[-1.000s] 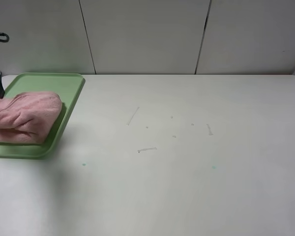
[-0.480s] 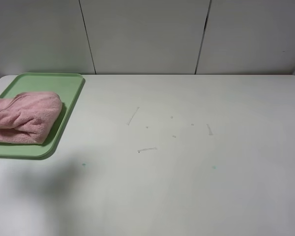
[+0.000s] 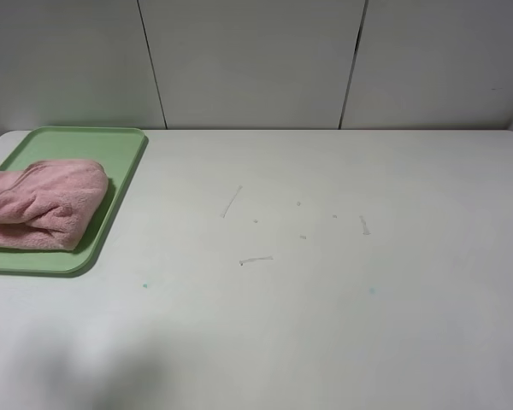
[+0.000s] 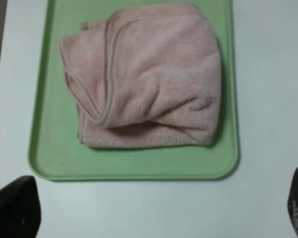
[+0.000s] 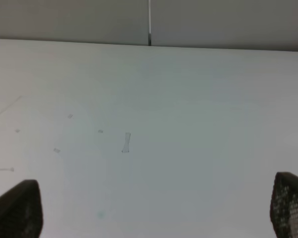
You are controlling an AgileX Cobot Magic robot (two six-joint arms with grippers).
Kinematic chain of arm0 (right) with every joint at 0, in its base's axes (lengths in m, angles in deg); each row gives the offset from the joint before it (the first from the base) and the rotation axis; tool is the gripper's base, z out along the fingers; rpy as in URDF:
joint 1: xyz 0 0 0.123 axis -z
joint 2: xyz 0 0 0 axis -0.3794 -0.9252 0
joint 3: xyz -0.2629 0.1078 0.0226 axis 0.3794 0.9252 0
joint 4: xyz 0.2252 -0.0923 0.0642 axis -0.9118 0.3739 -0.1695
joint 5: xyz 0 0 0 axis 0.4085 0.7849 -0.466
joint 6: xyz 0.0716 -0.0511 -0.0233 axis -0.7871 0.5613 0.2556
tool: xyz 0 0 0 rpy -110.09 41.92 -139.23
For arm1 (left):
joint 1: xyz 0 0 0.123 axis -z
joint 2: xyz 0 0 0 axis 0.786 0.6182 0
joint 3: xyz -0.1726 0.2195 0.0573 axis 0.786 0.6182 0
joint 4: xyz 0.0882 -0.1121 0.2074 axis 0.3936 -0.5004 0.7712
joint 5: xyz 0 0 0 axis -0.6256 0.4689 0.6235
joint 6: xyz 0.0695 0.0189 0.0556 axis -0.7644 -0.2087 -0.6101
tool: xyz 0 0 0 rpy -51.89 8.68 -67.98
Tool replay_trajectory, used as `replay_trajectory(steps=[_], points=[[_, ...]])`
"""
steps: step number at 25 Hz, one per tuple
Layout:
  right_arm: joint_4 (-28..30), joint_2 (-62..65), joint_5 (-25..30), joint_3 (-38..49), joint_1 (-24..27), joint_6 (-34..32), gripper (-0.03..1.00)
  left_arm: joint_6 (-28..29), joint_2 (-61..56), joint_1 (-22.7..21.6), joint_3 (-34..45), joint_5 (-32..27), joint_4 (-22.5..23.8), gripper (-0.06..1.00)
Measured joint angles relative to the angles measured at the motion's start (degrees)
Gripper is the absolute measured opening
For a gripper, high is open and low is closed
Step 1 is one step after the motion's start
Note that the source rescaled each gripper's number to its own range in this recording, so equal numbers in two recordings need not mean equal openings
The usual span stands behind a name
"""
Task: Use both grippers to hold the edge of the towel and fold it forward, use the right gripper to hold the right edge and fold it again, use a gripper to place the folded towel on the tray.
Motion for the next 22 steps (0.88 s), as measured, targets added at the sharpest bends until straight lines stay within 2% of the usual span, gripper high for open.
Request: replay_trajectory(steps=[16,22], points=[[0.0,0.0,0.0,0.0,0.0,0.0,1.0,0.45,-24.68,0.55,11.82,-9.09,-3.17,1.0],[0.0,0.0,0.0,0.0,0.0,0.0,1.0,0.45,-29.5,0.55,12.15,-10.55,-4.15,1.0]])
